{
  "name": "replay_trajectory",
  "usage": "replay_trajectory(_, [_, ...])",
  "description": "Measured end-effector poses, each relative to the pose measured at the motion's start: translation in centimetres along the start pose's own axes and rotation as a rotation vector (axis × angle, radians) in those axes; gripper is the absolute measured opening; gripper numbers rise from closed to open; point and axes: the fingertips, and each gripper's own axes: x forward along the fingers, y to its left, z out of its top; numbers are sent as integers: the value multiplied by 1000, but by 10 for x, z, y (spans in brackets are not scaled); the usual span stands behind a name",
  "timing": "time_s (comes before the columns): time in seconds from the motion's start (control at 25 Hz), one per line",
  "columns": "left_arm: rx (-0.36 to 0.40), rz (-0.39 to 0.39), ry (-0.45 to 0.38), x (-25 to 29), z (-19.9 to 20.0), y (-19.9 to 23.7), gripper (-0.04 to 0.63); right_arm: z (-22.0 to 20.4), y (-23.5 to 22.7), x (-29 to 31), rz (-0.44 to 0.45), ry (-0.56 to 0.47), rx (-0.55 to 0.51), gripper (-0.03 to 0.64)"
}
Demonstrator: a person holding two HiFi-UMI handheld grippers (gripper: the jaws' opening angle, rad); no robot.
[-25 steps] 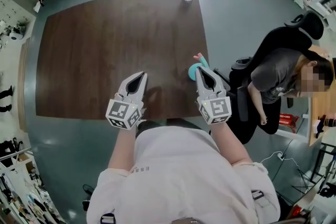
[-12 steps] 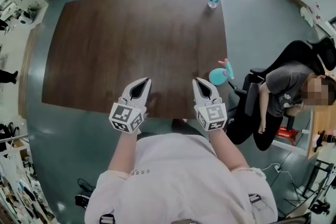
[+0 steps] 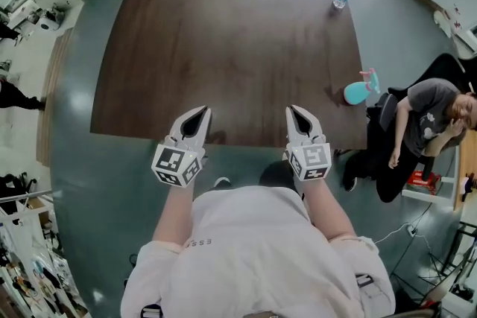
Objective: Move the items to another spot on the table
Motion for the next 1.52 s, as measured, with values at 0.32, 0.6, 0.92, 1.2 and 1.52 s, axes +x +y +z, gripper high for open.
replay_trajectory(0.32, [5,-48,-1,-79,-4,37,9,5,94,-6,-23,5,-16,-10])
replay_trajectory(0.6, [-10,-80,-3,-111,-11,32,9,1,132,-26,-25,19,-25,-10])
replay_trajectory(0.92, [-6,-100,-25,-127,-9,16,9,6,156,-44,-2,-13,22,-9])
replay_trajectory(1.2, [0,-110,-30,-137,-10,7,9,7,166,-60,10,-29,-16,-9])
replay_trajectory(1.52, [-4,-123,-31,-137,-16,-3,9,12,159,-66,-4,-43,-21,-9])
